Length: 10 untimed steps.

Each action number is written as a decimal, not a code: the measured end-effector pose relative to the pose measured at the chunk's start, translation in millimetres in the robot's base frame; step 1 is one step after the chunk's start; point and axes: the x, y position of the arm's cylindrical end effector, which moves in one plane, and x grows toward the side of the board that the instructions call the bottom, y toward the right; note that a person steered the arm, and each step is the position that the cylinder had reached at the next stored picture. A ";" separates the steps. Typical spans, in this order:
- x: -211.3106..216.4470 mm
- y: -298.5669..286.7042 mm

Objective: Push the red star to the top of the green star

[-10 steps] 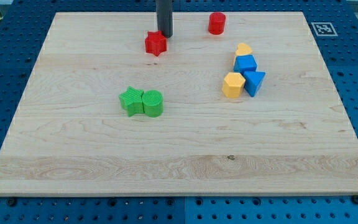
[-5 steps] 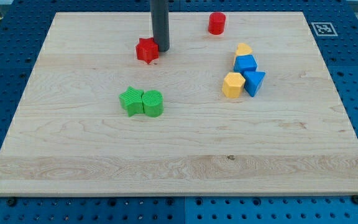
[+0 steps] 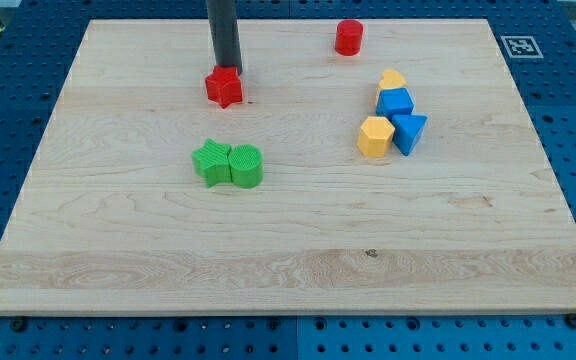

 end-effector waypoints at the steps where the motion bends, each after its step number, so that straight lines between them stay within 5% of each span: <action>1: 6.5 0.0; 8: 85.7 0.0; 10: 24.8 17.5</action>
